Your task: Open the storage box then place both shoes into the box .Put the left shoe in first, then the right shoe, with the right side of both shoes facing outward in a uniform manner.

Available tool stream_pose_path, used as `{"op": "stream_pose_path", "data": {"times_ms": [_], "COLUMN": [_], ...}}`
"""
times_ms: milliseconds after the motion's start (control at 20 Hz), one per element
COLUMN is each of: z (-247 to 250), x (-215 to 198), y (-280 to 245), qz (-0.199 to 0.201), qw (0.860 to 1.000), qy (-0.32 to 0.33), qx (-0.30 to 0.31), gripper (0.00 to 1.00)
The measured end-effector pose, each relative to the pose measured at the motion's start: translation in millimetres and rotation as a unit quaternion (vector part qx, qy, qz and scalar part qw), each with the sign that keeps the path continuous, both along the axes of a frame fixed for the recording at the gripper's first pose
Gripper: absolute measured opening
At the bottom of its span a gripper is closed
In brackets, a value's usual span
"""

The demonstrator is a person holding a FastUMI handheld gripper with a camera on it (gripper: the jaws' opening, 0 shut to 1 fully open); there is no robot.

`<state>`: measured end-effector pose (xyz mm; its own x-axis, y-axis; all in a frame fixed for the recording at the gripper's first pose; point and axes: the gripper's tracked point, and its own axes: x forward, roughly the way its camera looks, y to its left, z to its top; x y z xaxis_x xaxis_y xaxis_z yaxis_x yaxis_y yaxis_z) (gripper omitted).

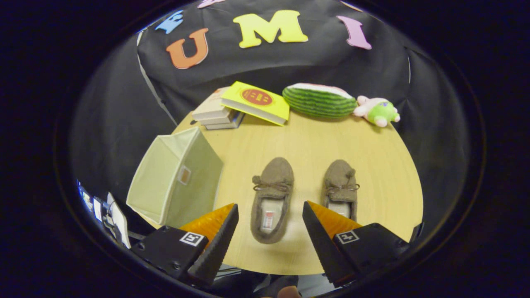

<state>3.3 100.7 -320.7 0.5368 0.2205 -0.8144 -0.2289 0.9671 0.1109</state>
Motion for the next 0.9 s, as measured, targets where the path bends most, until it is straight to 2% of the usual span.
{"op": "stream_pose_path", "data": {"times_ms": [300,500,700,900], "z": [-65,-93,-109,-122], "x": [17,25,27,20], "y": [-4,-8,-4,4], "qz": [-0.038,-0.057,-0.066,-0.09], "qw": [0.993,0.986,0.982,0.971], "qy": [0.107,0.153,0.176,0.213], "qx": [0.012,0.019,0.032,0.061], "gripper": [0.97,0.91,0.67,0.47]}}
